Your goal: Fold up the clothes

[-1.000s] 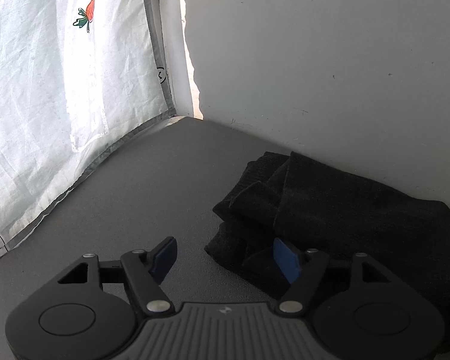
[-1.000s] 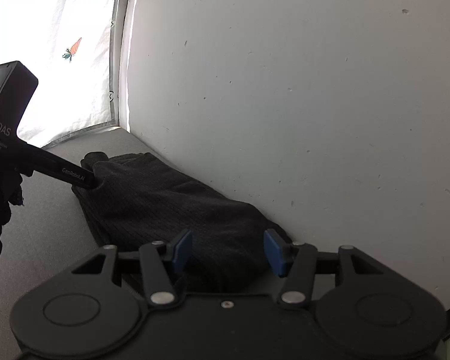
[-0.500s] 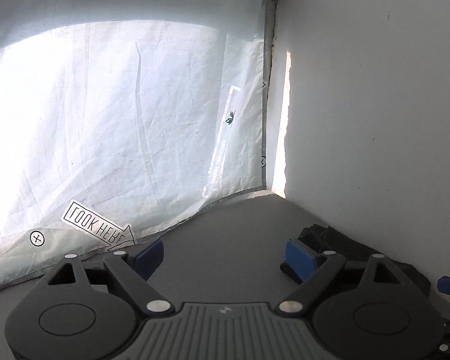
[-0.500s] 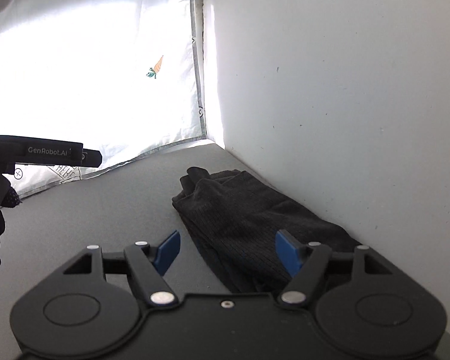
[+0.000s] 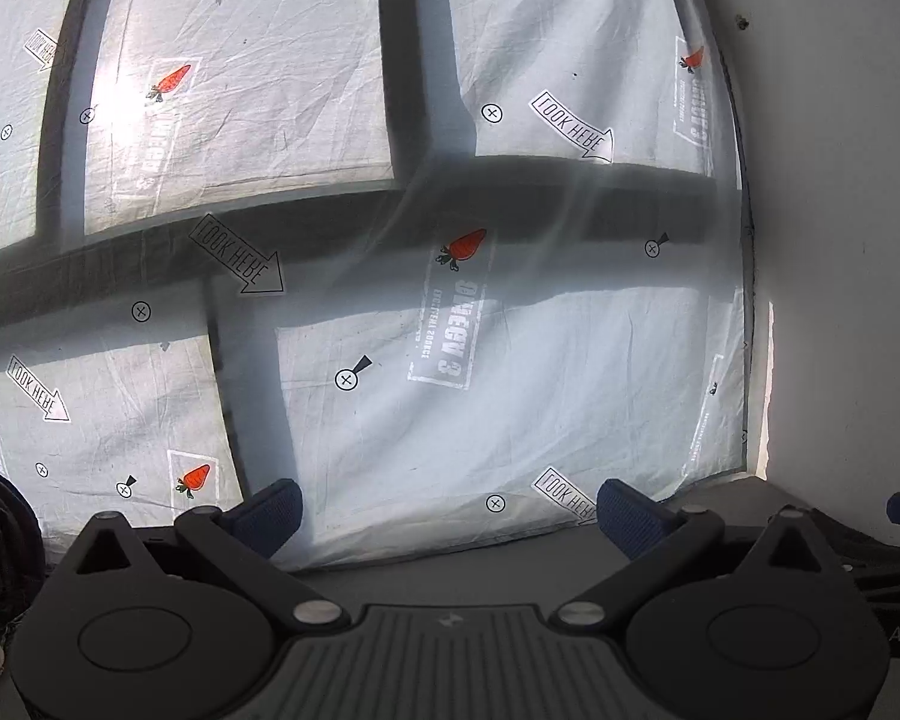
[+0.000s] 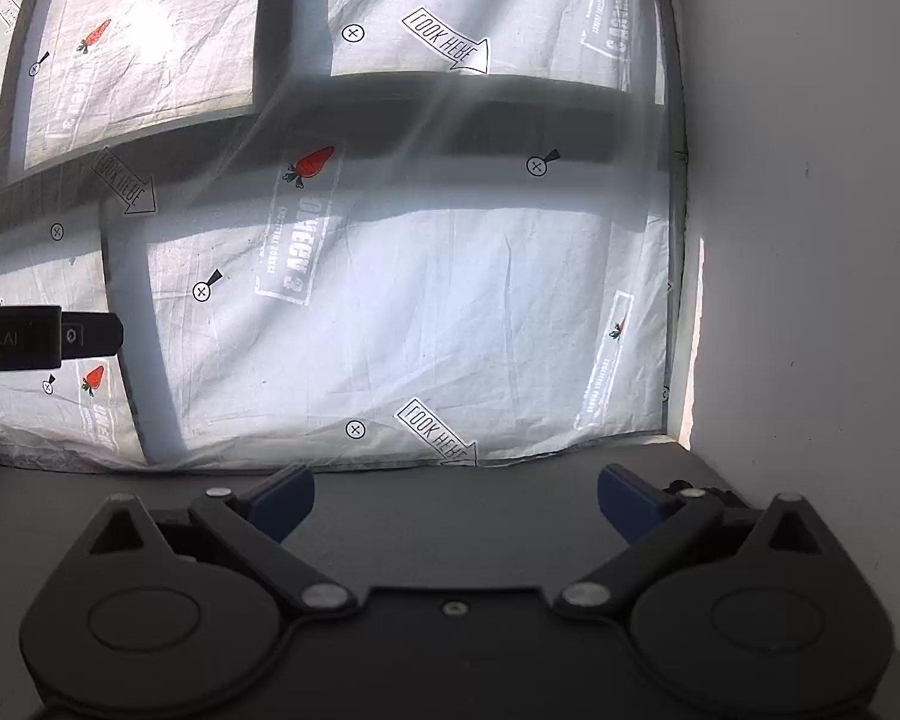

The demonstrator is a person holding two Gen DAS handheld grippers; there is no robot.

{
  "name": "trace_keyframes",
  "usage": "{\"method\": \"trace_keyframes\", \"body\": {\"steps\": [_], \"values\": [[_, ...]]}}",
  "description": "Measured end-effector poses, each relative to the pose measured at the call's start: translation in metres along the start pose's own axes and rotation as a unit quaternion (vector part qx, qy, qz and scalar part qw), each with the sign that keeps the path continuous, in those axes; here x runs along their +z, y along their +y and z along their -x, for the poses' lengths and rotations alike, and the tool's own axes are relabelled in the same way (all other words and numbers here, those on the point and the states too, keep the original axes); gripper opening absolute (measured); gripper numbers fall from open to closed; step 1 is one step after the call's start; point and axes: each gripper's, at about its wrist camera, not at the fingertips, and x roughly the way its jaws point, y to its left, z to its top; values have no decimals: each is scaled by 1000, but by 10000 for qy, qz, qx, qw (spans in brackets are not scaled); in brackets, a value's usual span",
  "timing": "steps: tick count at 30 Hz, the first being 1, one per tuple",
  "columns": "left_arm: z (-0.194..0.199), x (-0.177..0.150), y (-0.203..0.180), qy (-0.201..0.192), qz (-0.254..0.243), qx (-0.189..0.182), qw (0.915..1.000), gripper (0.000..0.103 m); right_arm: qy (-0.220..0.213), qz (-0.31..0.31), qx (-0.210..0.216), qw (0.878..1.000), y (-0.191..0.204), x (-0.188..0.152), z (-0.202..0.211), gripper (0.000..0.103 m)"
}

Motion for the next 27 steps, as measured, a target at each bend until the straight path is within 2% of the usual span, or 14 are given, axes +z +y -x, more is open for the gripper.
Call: {"method": "trace_keyframes", "body": {"steps": [3, 5, 8, 11, 13, 16, 21, 27], "values": [[58, -9, 27, -132, -249, 383, 9989, 103, -60, -267, 123, 9995, 33, -4, 38, 103], [98, -18, 42, -155, -252, 454, 9985, 103, -90, -392, 186, 9990, 52, -9, 63, 103], [147, -33, 63, -125, 118, 398, 9991, 103, -161, -268, 205, 9993, 80, -19, 101, 103], [186, -47, 80, 212, 585, 529, 9967, 103, -195, -57, 273, 9994, 109, -31, 144, 103], [211, -54, 91, 386, 815, 574, 9943, 103, -62, -63, 376, 9993, 119, -39, 169, 103], [245, -63, 106, 631, 1034, 410, 9918, 103, 162, -80, 489, 9986, 134, -52, 204, 103], [292, -82, 121, 965, 1040, 509, 9886, 103, 609, -23, 598, 9963, 155, -79, 259, 103], [330, -110, 131, 1421, 1086, 464, 9828, 103, 1257, -437, 623, 9892, 159, -104, 299, 103]]}}
